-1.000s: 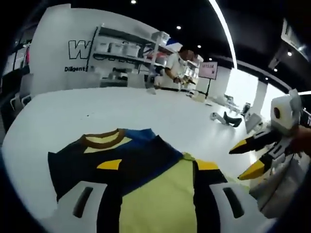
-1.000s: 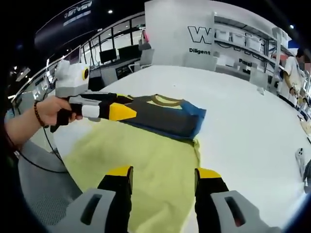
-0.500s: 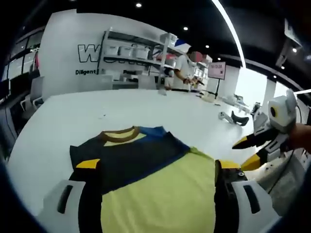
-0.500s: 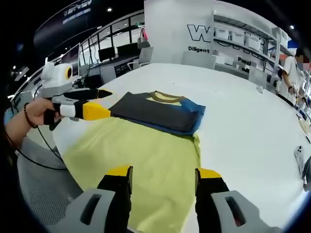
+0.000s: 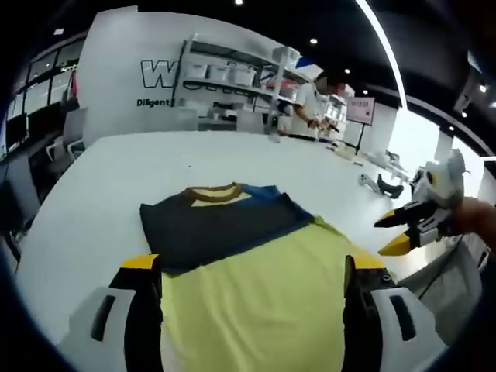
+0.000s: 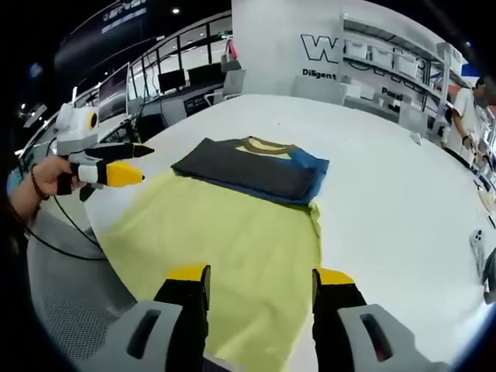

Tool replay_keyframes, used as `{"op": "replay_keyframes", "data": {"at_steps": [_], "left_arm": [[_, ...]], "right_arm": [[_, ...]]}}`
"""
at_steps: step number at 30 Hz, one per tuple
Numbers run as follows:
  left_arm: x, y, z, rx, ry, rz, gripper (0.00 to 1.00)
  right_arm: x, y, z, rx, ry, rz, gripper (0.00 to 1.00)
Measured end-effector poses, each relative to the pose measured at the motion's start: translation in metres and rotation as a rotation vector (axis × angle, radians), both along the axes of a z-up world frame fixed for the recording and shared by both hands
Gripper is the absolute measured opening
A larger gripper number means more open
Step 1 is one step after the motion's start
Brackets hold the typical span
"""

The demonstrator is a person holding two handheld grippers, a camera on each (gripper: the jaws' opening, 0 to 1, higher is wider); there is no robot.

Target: Fold the garment on the visible template until the final outline fits inside the template.

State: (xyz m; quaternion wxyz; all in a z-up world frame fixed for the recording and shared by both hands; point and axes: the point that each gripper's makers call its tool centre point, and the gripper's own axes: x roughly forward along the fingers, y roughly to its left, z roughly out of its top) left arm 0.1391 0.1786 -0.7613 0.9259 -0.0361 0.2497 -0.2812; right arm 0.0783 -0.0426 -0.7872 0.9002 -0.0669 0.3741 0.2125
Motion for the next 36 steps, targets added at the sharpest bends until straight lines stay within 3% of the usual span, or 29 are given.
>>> {"op": "replay_keyframes", "data": {"at_steps": [5, 7, 11, 16, 21, 24, 26, 29, 32, 36], "left_arm": [[-0.015, 0.018, -0.010, 0.015, 0.049, 0.023, 0.89], [-0.023, 0.024, -0.021, 0.004, 0.122, 0.042, 0.87], [-0.031, 0.032, -0.022, 0.036, 0.117, 0.034, 0.86], [-0.048, 0.041, -0.029, 0.091, 0.152, -0.007, 0.79], [-0.059, 0.046, -0.035, 0.121, 0.184, -0.029, 0.72], [-0.071, 0.049, -0.044, 0.144, 0.247, -0.050, 0.64], [-0.074, 0.048, -0.045, 0.150, 0.253, -0.058, 0.61], [-0.088, 0.049, -0.051, 0.151, 0.337, -0.056, 0.44], [-0.093, 0.049, -0.055, 0.171, 0.345, -0.071, 0.49], [-0.109, 0.058, -0.066, 0.234, 0.433, -0.073, 0.44]], "right_arm": [[-0.003, -0.004, -0.004, 0.002, 0.033, -0.010, 0.50], [-0.005, -0.007, -0.006, -0.006, 0.044, -0.011, 0.50], [-0.009, -0.010, -0.010, -0.018, 0.065, -0.013, 0.50], [-0.017, -0.016, -0.019, -0.055, 0.127, -0.026, 0.48], [-0.024, -0.020, -0.022, -0.060, 0.148, -0.030, 0.48], [-0.031, -0.023, -0.026, -0.068, 0.176, -0.030, 0.48], [-0.035, -0.023, -0.027, -0.066, 0.191, -0.032, 0.48], [-0.048, -0.030, -0.037, -0.092, 0.272, -0.061, 0.47], [-0.047, -0.032, -0.040, -0.097, 0.278, -0.065, 0.46], [-0.052, -0.034, -0.046, -0.108, 0.327, -0.068, 0.44]]}}
